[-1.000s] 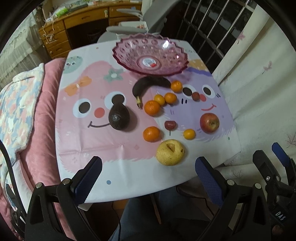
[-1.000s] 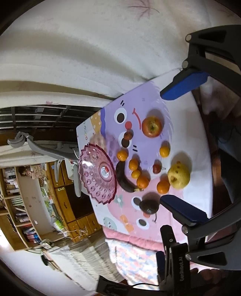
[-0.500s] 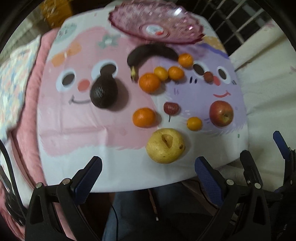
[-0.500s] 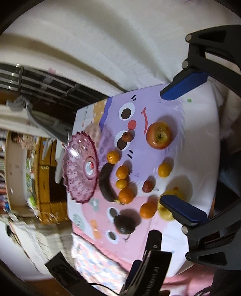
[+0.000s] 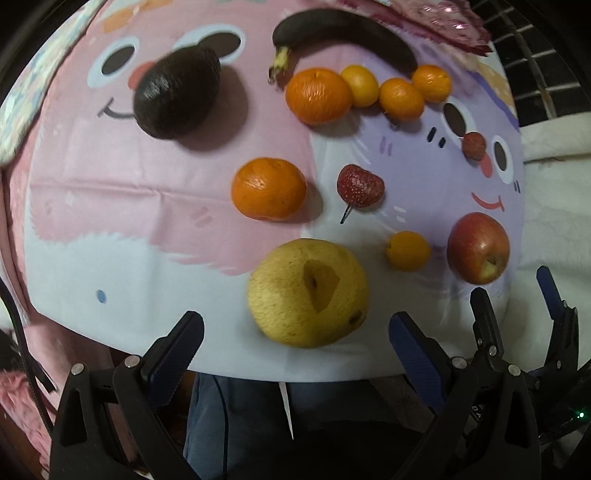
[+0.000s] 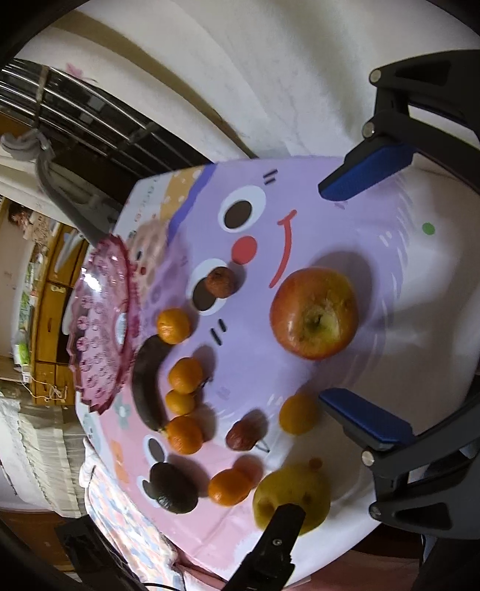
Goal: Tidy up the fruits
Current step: 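Close the left gripper on the yellow pear while the right gripper grasps the red apple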
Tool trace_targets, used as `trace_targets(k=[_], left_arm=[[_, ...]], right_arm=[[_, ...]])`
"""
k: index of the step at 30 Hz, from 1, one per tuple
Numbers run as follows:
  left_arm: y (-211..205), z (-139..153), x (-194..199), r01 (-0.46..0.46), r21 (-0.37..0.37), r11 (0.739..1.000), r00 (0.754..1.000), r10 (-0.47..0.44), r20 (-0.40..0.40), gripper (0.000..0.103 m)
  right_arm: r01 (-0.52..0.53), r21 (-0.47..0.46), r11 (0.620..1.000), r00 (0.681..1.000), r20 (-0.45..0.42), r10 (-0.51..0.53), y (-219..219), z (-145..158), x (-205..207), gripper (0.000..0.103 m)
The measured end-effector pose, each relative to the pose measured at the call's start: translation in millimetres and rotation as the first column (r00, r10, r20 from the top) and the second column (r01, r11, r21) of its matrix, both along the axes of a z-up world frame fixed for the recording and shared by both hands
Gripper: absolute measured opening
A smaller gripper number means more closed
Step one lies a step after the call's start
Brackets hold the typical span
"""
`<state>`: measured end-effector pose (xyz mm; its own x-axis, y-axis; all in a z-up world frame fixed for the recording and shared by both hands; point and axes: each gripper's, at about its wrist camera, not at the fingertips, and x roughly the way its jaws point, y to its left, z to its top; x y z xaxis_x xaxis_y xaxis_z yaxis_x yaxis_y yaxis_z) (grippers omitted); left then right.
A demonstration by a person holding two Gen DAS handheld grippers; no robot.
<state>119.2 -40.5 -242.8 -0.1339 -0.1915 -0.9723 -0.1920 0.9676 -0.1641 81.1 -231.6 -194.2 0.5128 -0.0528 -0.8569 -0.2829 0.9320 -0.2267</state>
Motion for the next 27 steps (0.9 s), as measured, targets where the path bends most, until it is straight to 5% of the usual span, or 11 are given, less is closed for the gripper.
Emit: trace_targets(k=[9,22,27], left_arm=[[-4,-33,8,-0.075,-0.006,0.997,0.995,0.075,-0.071,0.099],[1,-56,14,-0.172,-0.040,0.984,0.979,0.166,-0.118,0.074],[6,-58,4,-0.207,-0.038,0.978,0.974,0.202,-0.100,0.073]], right_arm=[[0.050,0.143,0.989,0.993,-0.117,-0.033,-14,-30,27,0.093],[0.034,0.296,0.954,0.972,-0.232,0.037,-22,-45,49,0.073],[0.022,0.303,0.953,0.968,-0.245,0.056,-22,-45,51,0.072]])
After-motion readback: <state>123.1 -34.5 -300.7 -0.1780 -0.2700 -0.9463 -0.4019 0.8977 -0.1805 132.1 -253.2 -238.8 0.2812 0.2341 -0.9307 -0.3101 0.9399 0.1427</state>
